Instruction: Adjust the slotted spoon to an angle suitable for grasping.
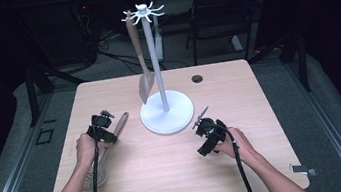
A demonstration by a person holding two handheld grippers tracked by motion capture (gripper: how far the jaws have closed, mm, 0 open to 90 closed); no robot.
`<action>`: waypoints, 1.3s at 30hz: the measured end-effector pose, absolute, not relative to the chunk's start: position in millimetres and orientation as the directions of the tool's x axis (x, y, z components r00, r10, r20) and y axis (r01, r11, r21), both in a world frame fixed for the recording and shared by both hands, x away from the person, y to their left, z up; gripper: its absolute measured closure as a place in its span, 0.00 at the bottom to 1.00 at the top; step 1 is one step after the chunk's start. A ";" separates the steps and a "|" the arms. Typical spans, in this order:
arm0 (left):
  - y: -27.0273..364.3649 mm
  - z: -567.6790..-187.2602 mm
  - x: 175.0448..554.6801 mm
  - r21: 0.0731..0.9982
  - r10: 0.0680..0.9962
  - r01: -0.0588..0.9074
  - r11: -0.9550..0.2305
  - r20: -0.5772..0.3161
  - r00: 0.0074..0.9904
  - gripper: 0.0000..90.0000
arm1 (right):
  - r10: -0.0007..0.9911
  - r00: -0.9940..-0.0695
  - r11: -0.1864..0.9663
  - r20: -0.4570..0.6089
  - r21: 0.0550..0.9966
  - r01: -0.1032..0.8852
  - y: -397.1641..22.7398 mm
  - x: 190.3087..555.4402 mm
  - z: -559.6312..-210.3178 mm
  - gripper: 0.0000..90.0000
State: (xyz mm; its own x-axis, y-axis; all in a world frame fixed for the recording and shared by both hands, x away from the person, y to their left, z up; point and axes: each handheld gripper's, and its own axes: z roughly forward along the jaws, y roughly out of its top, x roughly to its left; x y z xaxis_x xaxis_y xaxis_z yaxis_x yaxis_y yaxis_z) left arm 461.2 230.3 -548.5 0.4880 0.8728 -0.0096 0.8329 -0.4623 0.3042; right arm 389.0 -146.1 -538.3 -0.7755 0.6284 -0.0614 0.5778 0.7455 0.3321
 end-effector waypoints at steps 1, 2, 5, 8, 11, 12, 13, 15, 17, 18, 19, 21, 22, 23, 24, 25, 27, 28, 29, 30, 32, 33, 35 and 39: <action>230.1 -549.1 461.5 0.305 0.873 0.833 -0.462 -0.010 0.488 0.79 | 0.629 -0.775 0.745 -0.062 0.332 0.579 -145.9 389.0 -538.4 0.16; 230.1 -549.4 462.1 0.303 0.873 0.834 -0.461 -0.011 0.487 0.79 | 0.630 -0.774 0.745 -0.063 0.331 0.579 -145.9 389.1 -538.6 0.16; 230.2 -549.1 463.6 0.297 0.873 0.836 -0.461 -0.019 0.488 0.80 | 0.628 -0.776 0.746 -0.061 0.329 0.579 -145.8 389.4 -539.2 0.16; 229.5 -548.8 464.5 0.288 0.876 0.842 -0.455 -0.025 0.482 0.80 | 0.629 -0.775 0.745 -0.060 0.329 0.580 -145.9 389.6 -539.5 0.16; 228.5 -548.4 465.9 0.276 0.877 0.847 -0.455 -0.023 0.479 0.80 | 0.630 -0.774 0.745 -0.059 0.326 0.582 -146.0 390.0 -540.0 0.16; 228.2 -548.2 466.5 0.271 0.878 0.848 -0.455 -0.023 0.478 0.80 | 0.631 -0.773 0.745 -0.057 0.323 0.584 -146.1 390.0 -540.1 0.16; 228.3 -547.8 467.0 0.265 0.876 0.848 -0.459 -0.022 0.482 0.80 | 0.629 -0.775 0.747 -0.056 0.318 0.584 -146.3 390.3 -540.2 0.16; 228.6 -548.0 467.1 0.268 0.876 0.848 -0.458 -0.026 0.481 0.81 | 0.629 -0.775 0.747 -0.055 0.317 0.584 -146.3 390.3 -540.3 0.16; 230.4 -548.3 466.9 0.279 0.879 0.849 -0.448 -0.038 0.476 0.81 | 0.632 -0.773 0.744 -0.056 0.322 0.585 -146.2 389.9 -540.4 0.16; 231.6 -548.6 466.6 0.286 0.881 0.852 -0.438 -0.050 0.470 0.82 | 0.632 -0.773 0.744 -0.056 0.322 0.585 -146.2 389.8 -540.3 0.16; 233.3 -548.4 466.7 0.286 0.881 0.853 -0.436 -0.059 0.470 0.82 | 0.632 -0.773 0.745 -0.057 0.321 0.585 -146.2 389.7 -540.1 0.16; 236.0 -548.9 466.8 0.299 0.884 0.857 -0.419 -0.079 0.460 0.82 | 0.631 -0.773 0.745 -0.058 0.322 0.584 -146.2 389.8 -540.1 0.16; 236.8 -549.2 466.9 0.306 0.885 0.857 -0.414 -0.085 0.458 0.83 | 0.632 -0.773 0.745 -0.058 0.323 0.584 -146.4 389.9 -540.1 0.16; 237.3 -549.3 466.9 0.307 0.885 0.858 -0.412 -0.088 0.457 0.83 | 0.633 -0.772 0.744 -0.058 0.323 0.585 -146.5 389.9 -540.2 0.16; 237.8 -549.1 466.9 0.307 0.884 0.858 -0.412 -0.092 0.458 0.83 | 0.633 -0.772 0.744 -0.059 0.322 0.586 -146.8 390.1 -540.1 0.16; 238.2 -549.3 466.9 0.311 0.883 0.856 -0.413 -0.092 0.460 0.83 | 0.632 -0.773 0.745 -0.061 0.321 0.584 -147.1 390.2 -539.9 0.16; 239.0 -549.3 466.9 0.315 0.882 0.856 -0.410 -0.102 0.460 0.83 | 0.635 -0.770 0.743 -0.062 0.323 0.586 -147.6 390.1 -539.3 0.16; 239.3 -548.8 466.6 0.318 0.882 0.856 -0.408 -0.104 0.459 0.83 | 0.636 -0.769 0.741 -0.064 0.325 0.587 -147.8 390.0 -539.0 0.16; 239.8 -548.0 466.4 0.324 0.882 0.854 -0.407 -0.104 0.460 0.83 | 0.656 -0.754 0.716 -0.049 0.357 0.600 -147.4 388.5 -541.5 0.16; 239.9 -547.4 465.8 0.333 0.884 0.855 -0.399 -0.108 0.454 0.83 | 0.636 -0.769 0.741 -0.061 0.325 0.587 -148.3 390.1 -538.7 0.16; 241.6 -545.0 464.9 0.350 0.883 0.850 -0.394 -0.110 0.455 0.83 | 0.637 -0.768 0.741 -0.062 0.325 0.588 -148.4 390.0 -538.6 0.16; 242.3 -544.0 464.3 0.358 0.885 0.849 -0.389 -0.112 0.453 0.83 | 0.636 -0.770 0.742 -0.061 0.323 0.587 -148.3 390.2 -538.7 0.16; 244.4 -541.8 463.5 0.374 0.882 0.842 -0.388 -0.114 0.457 0.83 | 0.638 -0.768 0.739 -0.059 0.327 0.589 -147.9 390.0 -539.1 0.16; 247.8 -539.2 461.9 0.408 0.882 0.833 -0.373 -0.122 0.455 0.83 | 0.636 -0.769 0.743 -0.069 0.323 0.586 -147.6 390.2 -538.6 0.16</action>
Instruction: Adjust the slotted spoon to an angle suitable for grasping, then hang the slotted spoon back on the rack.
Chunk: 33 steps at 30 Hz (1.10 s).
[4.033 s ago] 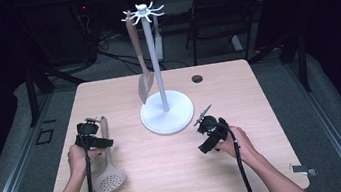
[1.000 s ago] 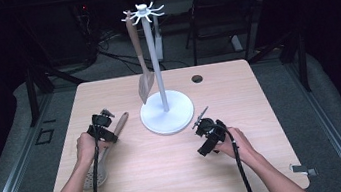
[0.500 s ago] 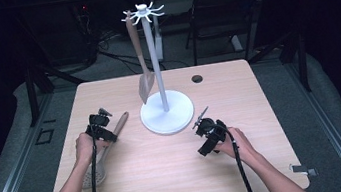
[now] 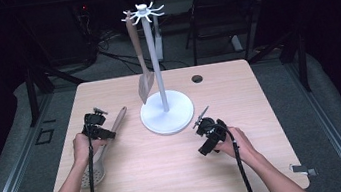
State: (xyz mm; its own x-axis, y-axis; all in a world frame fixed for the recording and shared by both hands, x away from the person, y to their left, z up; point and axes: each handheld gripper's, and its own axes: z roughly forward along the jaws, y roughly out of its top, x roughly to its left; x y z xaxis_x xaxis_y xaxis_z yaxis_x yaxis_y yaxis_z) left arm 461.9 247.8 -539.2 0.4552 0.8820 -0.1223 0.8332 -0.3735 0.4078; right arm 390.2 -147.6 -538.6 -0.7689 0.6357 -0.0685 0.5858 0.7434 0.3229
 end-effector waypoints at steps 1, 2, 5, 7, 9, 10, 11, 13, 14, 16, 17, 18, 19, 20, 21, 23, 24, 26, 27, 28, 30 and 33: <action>248.3 -538.3 461.3 0.413 0.883 0.832 -0.370 -0.122 0.453 0.83 | 0.636 -0.769 0.743 -0.068 0.323 0.586 -147.5 390.0 -538.5 0.16; 248.5 -537.3 460.7 0.423 0.883 0.829 -0.366 -0.122 0.452 0.83 | 0.634 -0.770 0.745 -0.068 0.321 0.585 -147.6 390.2 -538.2 0.17; 249.0 -533.1 458.6 0.444 0.881 0.817 -0.368 -0.114 0.459 0.83 | 0.635 -0.770 0.745 -0.066 0.319 0.586 -147.9 390.1 -538.5 0.16; 249.0 -529.8 456.9 0.449 0.878 0.811 -0.375 -0.109 0.467 0.83 | 0.639 -0.766 0.740 -0.068 0.326 0.588 -148.0 389.6 -538.9 0.17; 249.1 -527.1 455.3 0.461 0.875 0.801 -0.380 -0.100 0.473 0.83 | 0.637 -0.768 0.742 -0.068 0.323 0.587 -148.5 390.0 -538.3 0.17; 249.3 -525.7 454.3 0.469 0.875 0.797 -0.380 -0.097 0.474 0.83 | 0.641 -0.764 0.737 -0.066 0.331 0.590 -148.7 389.9 -538.9 0.17; 249.5 -523.9 453.2 0.478 0.875 0.792 -0.380 -0.091 0.475 0.83 | 0.640 -0.765 0.739 -0.067 0.327 0.589 -148.8 390.2 -538.5 0.17; 250.1 -520.3 451.1 0.497 0.874 0.781 -0.379 -0.084 0.478 0.83 | 0.638 -0.767 0.742 -0.068 0.324 0.588 -148.2 390.6 -538.6 0.17; 250.4 -518.5 450.4 0.504 0.872 0.774 -0.383 -0.079 0.483 0.83 | 0.636 -0.769 0.744 -0.072 0.321 0.586 -147.7 390.8 -538.6 0.17; 250.3 -516.0 449.1 0.510 0.872 0.769 -0.385 -0.073 0.484 0.83 | 0.635 -0.769 0.745 -0.073 0.320 0.585 -146.6 390.7 -538.9 0.17; 250.4 -514.4 449.0 0.510 0.871 0.769 -0.386 -0.075 0.486 0.83 | 0.635 -0.769 0.745 -0.073 0.323 0.584 -146.3 390.5 -538.9 0.17; 250.4 -512.8 449.1 0.517 0.871 0.767 -0.381 -0.077 0.484 0.83 | 0.635 -0.770 0.745 -0.071 0.322 0.584 -146.5 390.3 -539.0 0.17; 250.6 -510.7 449.3 0.523 0.873 0.765 -0.377 -0.077 0.482 0.83 | 0.636 -0.769 0.743 -0.068 0.324 0.586 -147.0 390.1 -539.5 0.17; 250.9 -508.4 449.8 0.529 0.872 0.761 -0.377 -0.076 0.484 0.83 | 0.637 -0.768 0.743 -0.068 0.319 0.588 -147.7 390.3 -539.3 0.17; 251.1 -506.0 450.3 0.535 0.871 0.756 -0.376 -0.074 0.486 0.83 | 0.640 -0.766 0.741 -0.067 0.319 0.591 -148.3 390.3 -539.3 0.17; 250.9 -501.4 450.7 0.546 0.873 0.752 -0.369 -0.075 0.482 0.83 | 0.643 -0.762 0.737 -0.072 0.327 0.591 -148.9 390.2 -538.7 0.17; 250.7 -499.5 450.8 0.555 0.873 0.745 -0.369 -0.068 0.483 0.83 | 0.644 -0.761 0.737 -0.076 0.328 0.591 -148.8 390.4 -538.5 0.17; 250.4 -496.2 451.7 0.558 0.871 0.745 -0.365 -0.077 0.484 0.83 | 0.646 -0.760 0.735 -0.072 0.329 0.593 -148.3 390.7 -538.4 0.17; 250.0 -494.7 451.9 0.563 0.871 0.742 -0.365 -0.075 0.486 0.83 | 0.643 -0.763 0.739 -0.074 0.325 0.591 -148.0 391.1 -538.6 0.17; 249.4 -493.2 451.9 0.563 0.870 0.740 -0.367 -0.073 0.487 0.83 | 0.640 -0.764 0.744 -0.082 0.314 0.590 -147.7 391.2 -538.2 0.17; 248.4 -490.6 452.0 0.570 0.867 0.736 -0.366 -0.079 0.493 0.83 | 0.642 -0.763 0.741 -0.076 0.318 0.591 -147.5 391.0 -539.4 0.17; 246.5 -486.4 451.3 0.567 0.861 0.732 -0.377 -0.077 0.503 0.83 | 0.643 -0.761 0.742 -0.082 0.312 0.594 -148.0 390.7 -538.2 0.17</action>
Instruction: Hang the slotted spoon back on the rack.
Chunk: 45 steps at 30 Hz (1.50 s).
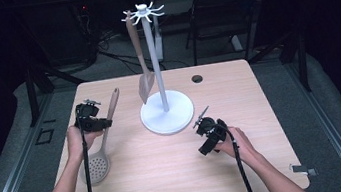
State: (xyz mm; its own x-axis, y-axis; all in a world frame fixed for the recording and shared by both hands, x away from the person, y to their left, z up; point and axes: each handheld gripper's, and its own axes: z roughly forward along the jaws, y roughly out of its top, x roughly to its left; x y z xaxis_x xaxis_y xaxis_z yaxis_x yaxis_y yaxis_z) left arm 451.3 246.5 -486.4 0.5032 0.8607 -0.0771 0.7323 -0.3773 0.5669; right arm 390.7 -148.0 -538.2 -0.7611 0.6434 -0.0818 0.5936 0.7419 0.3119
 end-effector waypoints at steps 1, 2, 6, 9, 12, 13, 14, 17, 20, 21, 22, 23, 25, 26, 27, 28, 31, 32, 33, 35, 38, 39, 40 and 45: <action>246.0 -485.1 451.2 0.565 0.858 0.731 -0.383 -0.077 0.509 0.83 | 0.646 -0.760 0.738 -0.074 0.318 0.596 -148.3 390.7 -538.6 0.17; 245.3 -483.8 451.1 0.565 0.855 0.727 -0.390 -0.072 0.514 0.83 | 0.650 -0.757 0.733 -0.072 0.324 0.599 -148.4 390.6 -539.1 0.17; 243.7 -479.0 450.8 0.567 0.849 0.720 -0.399 -0.068 0.524 0.83 | 0.650 -0.757 0.734 -0.071 0.318 0.600 -148.9 391.3 -539.5 0.17; 243.7 -475.5 450.3 0.587 0.852 0.711 -0.387 -0.068 0.520 0.83 | 0.647 -0.759 0.737 -0.070 0.313 0.599 -149.2 391.8 -539.7 0.17; 244.3 -470.6 449.6 0.607 0.852 0.700 -0.377 -0.070 0.519 0.83 | 0.650 -0.756 0.734 -0.071 0.317 0.601 -149.1 391.7 -540.5 0.17; 244.3 -468.9 449.5 0.610 0.851 0.697 -0.377 -0.070 0.521 0.83 | 0.651 -0.756 0.733 -0.071 0.318 0.601 -149.1 391.8 -540.6 0.17; 243.9 -467.6 449.2 0.617 0.851 0.692 -0.374 -0.068 0.520 0.83 | 0.652 -0.755 0.732 -0.071 0.318 0.602 -149.1 391.8 -540.5 0.17; 242.8 -463.1 448.6 0.630 0.849 0.681 -0.374 -0.063 0.524 0.83 | 0.653 -0.754 0.730 -0.065 0.321 0.604 -148.9 391.8 -540.6 0.17; 241.5 -459.3 447.8 0.652 0.851 0.662 -0.368 -0.051 0.523 0.83 | 0.651 -0.756 0.732 -0.066 0.319 0.602 -149.0 392.0 -540.9 0.17; 241.6 -457.8 447.5 0.660 0.849 0.654 -0.370 -0.046 0.527 0.83 | 0.650 -0.757 0.733 -0.069 0.317 0.601 -149.1 392.2 -540.9 0.17; 241.9 -455.9 446.9 0.668 0.847 0.647 -0.368 -0.046 0.530 0.83 | 0.650 -0.756 0.733 -0.070 0.317 0.601 -149.1 392.2 -540.9 0.17; 241.6 -454.3 446.4 0.678 0.848 0.638 -0.365 -0.041 0.529 0.83 | 0.649 -0.757 0.734 -0.069 0.316 0.601 -149.1 392.3 -540.7 0.17; 241.9 -450.9 445.4 0.697 0.848 0.621 -0.358 -0.035 0.529 0.83 | 0.651 -0.756 0.733 -0.069 0.316 0.602 -149.2 392.2 -540.9 0.17; 242.0 -449.2 444.9 0.705 0.848 0.615 -0.355 -0.034 0.529 0.83 | 0.651 -0.756 0.734 -0.071 0.315 0.602 -149.2 392.3 -541.1 0.17; 242.1 -447.7 444.4 0.711 0.847 0.607 -0.355 -0.030 0.530 0.83 | 0.651 -0.756 0.733 -0.069 0.316 0.602 -149.3 392.4 -541.3 0.17; 242.2 -446.1 444.0 0.716 0.847 0.601 -0.356 -0.024 0.531 0.83 | 0.650 -0.757 0.735 -0.071 0.313 0.602 -149.3 392.4 -541.1 0.17; 241.8 -442.2 442.4 0.728 0.846 0.587 -0.354 -0.018 0.533 0.83 | 0.649 -0.758 0.735 -0.070 0.312 0.601 -149.0 392.4 -541.3 0.17; 241.5 -441.0 441.9 0.732 0.845 0.582 -0.354 -0.017 0.535 0.83 | 0.650 -0.757 0.734 -0.068 0.314 0.602 -148.9 392.4 -541.5 0.17; 240.7 -439.8 441.4 0.734 0.845 0.581 -0.353 -0.017 0.535 0.83 | 0.650 -0.757 0.735 -0.069 0.313 0.602 -148.9 392.4 -541.6 0.17; 239.8 -437.1 440.8 0.736 0.842 0.574 -0.358 -0.011 0.540 0.83 | 0.650 -0.757 0.733 -0.064 0.316 0.603 -148.7 392.4 -541.9 0.17; 237.9 -432.9 439.8 0.751 0.845 0.557 -0.356 0.004 0.535 0.83 | 0.656 -0.752 0.727 -0.064 0.323 0.606 -148.6 392.1 -542.8 0.17; 237.3 -431.1 439.8 0.753 0.843 0.553 -0.357 0.005 0.538 0.83 | 0.655 -0.752 0.727 -0.066 0.323 0.606 -148.8 392.2 -542.7 0.17; 236.9 -429.1 439.6 0.753 0.841 0.550 -0.361 0.008 0.541 0.83 | 0.657 -0.752 0.726 -0.063 0.325 0.607 -148.9 392.2 -542.9 0.17; 233.9 -421.3 437.5 0.772 0.839 0.523 -0.362 0.025 0.543 0.83 | 0.651 -0.756 0.734 -0.068 0.310 0.604 -148.9 393.0 -542.6 0.17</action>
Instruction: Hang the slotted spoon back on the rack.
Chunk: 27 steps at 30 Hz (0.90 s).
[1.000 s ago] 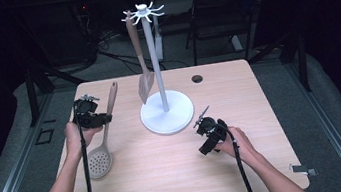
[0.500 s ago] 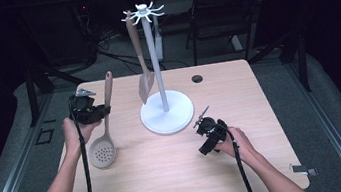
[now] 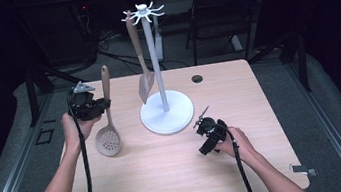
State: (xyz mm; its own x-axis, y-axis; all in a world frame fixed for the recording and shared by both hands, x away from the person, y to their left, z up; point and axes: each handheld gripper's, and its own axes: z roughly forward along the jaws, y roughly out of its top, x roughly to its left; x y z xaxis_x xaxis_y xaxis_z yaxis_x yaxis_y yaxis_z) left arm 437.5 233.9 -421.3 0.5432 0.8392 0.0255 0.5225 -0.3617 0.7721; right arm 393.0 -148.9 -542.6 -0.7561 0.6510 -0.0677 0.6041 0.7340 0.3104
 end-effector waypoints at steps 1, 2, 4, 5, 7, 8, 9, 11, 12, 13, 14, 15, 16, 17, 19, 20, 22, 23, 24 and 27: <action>233.6 -420.2 436.5 0.781 0.840 0.509 -0.361 0.035 0.541 0.83 | 0.650 -0.756 0.734 -0.068 0.311 0.604 -148.7 392.9 -542.6 0.17; 233.4 -419.0 435.5 0.787 0.840 0.500 -0.360 0.040 0.542 0.83 | 0.650 -0.757 0.735 -0.069 0.310 0.603 -148.6 392.9 -542.6 0.17; 233.1 -417.2 434.1 0.796 0.839 0.488 -0.358 0.045 0.542 0.83 | 0.651 -0.756 0.734 -0.069 0.310 0.604 -148.8 392.9 -542.6 0.17; 233.3 -416.4 433.7 0.800 0.838 0.482 -0.358 0.048 0.544 0.83 | 0.651 -0.756 0.734 -0.068 0.311 0.604 -149.0 392.9 -542.6 0.17; 233.4 -414.7 433.9 0.803 0.836 0.480 -0.354 0.041 0.548 0.83 | 0.651 -0.756 0.734 -0.068 0.310 0.604 -149.0 393.0 -542.7 0.17; 233.4 -413.8 434.3 0.806 0.835 0.477 -0.351 0.039 0.549 0.83 | 0.654 -0.754 0.730 -0.066 0.316 0.606 -148.9 392.7 -543.2 0.17; 233.4 -412.8 435.1 0.805 0.833 0.479 -0.351 0.036 0.552 0.83 | 0.650 -0.757 0.734 -0.068 0.310 0.604 -148.7 392.9 -542.8 0.17; 232.7 -410.5 436.6 0.803 0.830 0.479 -0.354 0.034 0.556 0.83 | 0.650 -0.757 0.736 -0.069 0.309 0.603 -148.4 392.9 -542.8 0.17; 231.9 -409.6 437.5 0.803 0.828 0.480 -0.354 0.030 0.560 0.83 | 0.650 -0.757 0.735 -0.069 0.310 0.603 -148.3 392.9 -542.7 0.17; 231.0 -408.7 438.2 0.804 0.827 0.477 -0.354 0.031 0.561 0.83 | 0.649 -0.757 0.738 -0.075 0.304 0.602 -148.3 393.1 -542.2 0.17; 230.2 -407.3 438.9 0.803 0.825 0.476 -0.359 0.035 0.564 0.83 | 0.652 -0.756 0.733 -0.068 0.311 0.605 -148.4 393.2 -543.0 0.17; 229.2 -406.1 439.2 0.805 0.824 0.472 -0.358 0.035 0.565 0.83 | 0.652 -0.755 0.734 -0.069 0.310 0.605 -148.6 393.4 -543.1 0.17; 228.3 -404.5 439.3 0.805 0.823 0.471 -0.361 0.038 0.566 0.83 | 0.651 -0.756 0.734 -0.068 0.309 0.605 -148.6 393.5 -543.2 0.17; 227.3 -403.1 439.3 0.808 0.822 0.466 -0.361 0.040 0.568 0.83 | 0.651 -0.756 0.735 -0.069 0.309 0.604 -148.6 393.4 -543.2 0.17; 225.1 -400.2 439.0 0.809 0.819 0.461 -0.366 0.045 0.572 0.83 | 0.650 -0.757 0.735 -0.068 0.308 0.603 -148.7 393.3 -543.1 0.17; 223.9 -398.9 438.7 0.810 0.816 0.457 -0.367 0.045 0.576 0.83 | 0.650 -0.757 0.736 -0.068 0.309 0.603 -148.8 393.3 -543.1 0.17; 221.5 -395.8 437.7 0.811 0.812 0.450 -0.373 0.051 0.582 0.83 | 0.649 -0.757 0.736 -0.069 0.308 0.603 -149.3 393.2 -543.3 0.17; 220.1 -394.5 437.3 0.814 0.810 0.445 -0.374 0.053 0.584 0.83 | 0.649 -0.758 0.737 -0.069 0.306 0.603 -149.5 393.1 -543.3 0.17; 218.8 -392.9 436.9 0.814 0.807 0.441 -0.378 0.057 0.587 0.83 | 0.657 -0.752 0.726 -0.062 0.320 0.608 -149.5 392.4 -544.4 0.17; 215.4 -388.7 435.2 0.815 0.801 0.434 -0.385 0.061 0.595 0.83 | 0.650 -0.756 0.735 -0.071 0.310 0.603 -150.2 392.5 -542.4 0.17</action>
State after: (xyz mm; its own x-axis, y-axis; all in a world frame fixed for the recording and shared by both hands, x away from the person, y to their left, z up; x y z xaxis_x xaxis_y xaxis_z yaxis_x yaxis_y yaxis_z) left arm 435.2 215.4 -388.7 0.5954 0.8011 0.0609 0.4341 -0.3846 0.8146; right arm 392.5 -150.2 -542.4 -0.7563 0.6504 -0.0709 0.6030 0.7351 0.3099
